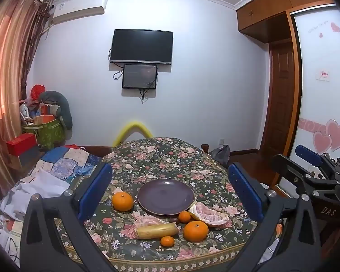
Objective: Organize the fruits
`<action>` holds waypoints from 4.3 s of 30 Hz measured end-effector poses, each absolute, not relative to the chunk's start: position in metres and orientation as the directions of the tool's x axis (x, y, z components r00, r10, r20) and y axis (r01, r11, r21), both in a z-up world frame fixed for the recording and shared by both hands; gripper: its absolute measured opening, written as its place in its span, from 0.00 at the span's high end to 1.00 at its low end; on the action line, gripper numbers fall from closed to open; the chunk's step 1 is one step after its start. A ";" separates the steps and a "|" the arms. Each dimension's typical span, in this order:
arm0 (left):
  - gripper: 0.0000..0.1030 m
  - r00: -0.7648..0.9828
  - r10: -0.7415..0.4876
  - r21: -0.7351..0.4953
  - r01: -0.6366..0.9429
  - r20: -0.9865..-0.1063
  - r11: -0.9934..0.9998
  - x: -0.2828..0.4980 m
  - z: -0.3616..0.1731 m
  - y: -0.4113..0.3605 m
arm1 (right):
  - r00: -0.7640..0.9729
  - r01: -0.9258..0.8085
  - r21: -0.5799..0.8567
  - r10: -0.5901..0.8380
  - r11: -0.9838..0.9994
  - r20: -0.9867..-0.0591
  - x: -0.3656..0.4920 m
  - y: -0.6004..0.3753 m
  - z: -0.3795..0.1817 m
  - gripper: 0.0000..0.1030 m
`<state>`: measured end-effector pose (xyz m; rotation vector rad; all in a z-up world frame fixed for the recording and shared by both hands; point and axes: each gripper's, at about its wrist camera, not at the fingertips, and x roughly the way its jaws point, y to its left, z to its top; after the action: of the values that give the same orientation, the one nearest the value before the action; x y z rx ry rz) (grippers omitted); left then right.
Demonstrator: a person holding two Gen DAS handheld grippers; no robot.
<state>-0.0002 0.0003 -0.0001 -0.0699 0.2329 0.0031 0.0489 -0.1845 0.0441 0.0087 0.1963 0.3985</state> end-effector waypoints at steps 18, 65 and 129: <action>0.00 0.968 -0.010 -0.092 -0.013 -0.251 0.996 0.006 -0.004 0.006 | 0.902 -0.386 0.050 0.388 0.921 -0.189 0.047 -0.183 0.045 0.00; 0.00 0.970 -0.002 -0.068 -0.015 -0.244 0.998 0.004 -0.002 0.001 | 0.897 -0.396 0.058 0.400 0.916 -0.188 0.047 -0.182 0.043 0.00; 0.44 0.701 -0.116 -0.107 0.057 -0.703 0.993 0.155 -0.173 -0.023 | 0.702 -0.369 0.056 0.318 0.928 -0.637 0.170 -0.190 -0.104 0.23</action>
<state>0.1545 -0.0232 -0.1734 -0.0791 0.7878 -0.0969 0.1700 -0.1902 -0.1039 -0.0774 0.6940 0.3823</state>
